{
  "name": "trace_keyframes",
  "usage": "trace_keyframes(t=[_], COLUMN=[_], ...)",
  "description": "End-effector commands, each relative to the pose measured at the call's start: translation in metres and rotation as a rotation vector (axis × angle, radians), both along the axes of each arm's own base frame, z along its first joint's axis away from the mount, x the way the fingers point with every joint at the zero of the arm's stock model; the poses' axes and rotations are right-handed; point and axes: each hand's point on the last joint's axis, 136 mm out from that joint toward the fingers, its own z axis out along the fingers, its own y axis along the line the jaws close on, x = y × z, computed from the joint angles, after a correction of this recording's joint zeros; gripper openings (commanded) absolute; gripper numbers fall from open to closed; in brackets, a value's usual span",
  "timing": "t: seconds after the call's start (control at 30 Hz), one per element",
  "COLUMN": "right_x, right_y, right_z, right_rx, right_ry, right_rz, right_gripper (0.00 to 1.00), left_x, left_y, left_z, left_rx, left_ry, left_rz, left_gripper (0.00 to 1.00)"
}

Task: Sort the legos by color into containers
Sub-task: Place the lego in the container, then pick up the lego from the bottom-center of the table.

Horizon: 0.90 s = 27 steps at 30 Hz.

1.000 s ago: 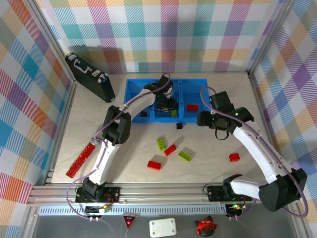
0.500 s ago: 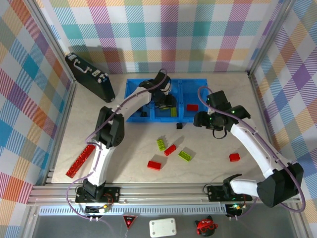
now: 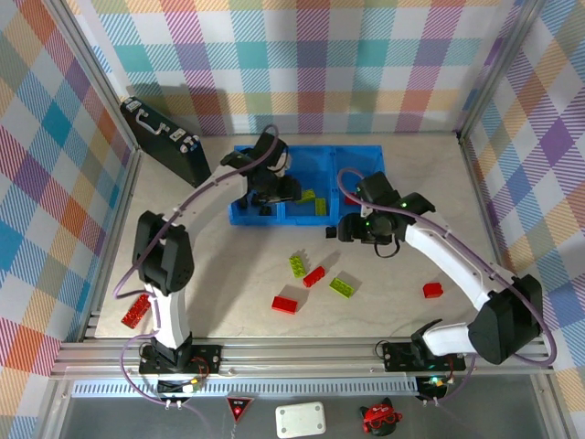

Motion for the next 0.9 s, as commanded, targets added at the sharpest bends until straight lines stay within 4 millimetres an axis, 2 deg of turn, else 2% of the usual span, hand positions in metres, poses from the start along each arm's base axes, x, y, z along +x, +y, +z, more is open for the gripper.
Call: trace_keyframes(t=[0.0,0.27,0.5,0.63,0.73,0.87], right_x=[-0.006,-0.018,-0.029,-0.038,-0.043,-0.049], right_y=[0.015,0.036,0.054,0.065,0.073,0.082], right_z=[-0.004,-0.020,-0.035,-0.046,-0.052,-0.060], right_rx=[-0.002,-0.083,-0.177,-0.229,-0.258,-0.291], right_ry=[0.018,0.046,0.060,0.084,0.103,0.115], right_rz=[0.058,0.197,0.357,0.443,0.487,0.535], right_gripper=[0.67,0.67,0.68,0.69,0.70,0.72], left_x=[-0.014,-0.040,-0.058,-0.062,-0.063,-0.063], left_y=[0.034,0.105,0.151,0.179,0.191,0.196], left_z=[0.013,0.015,0.021,0.009,-0.002,-0.007], left_rx=[0.009,0.044,0.056,0.129,0.140,0.146], left_ry=[0.001,0.040,0.056,0.050,0.029,-0.003], left_rz=[0.033,0.105,0.148,0.178,0.203,0.223], left_gripper=[0.41,0.42,0.43,0.43,0.43,0.43])
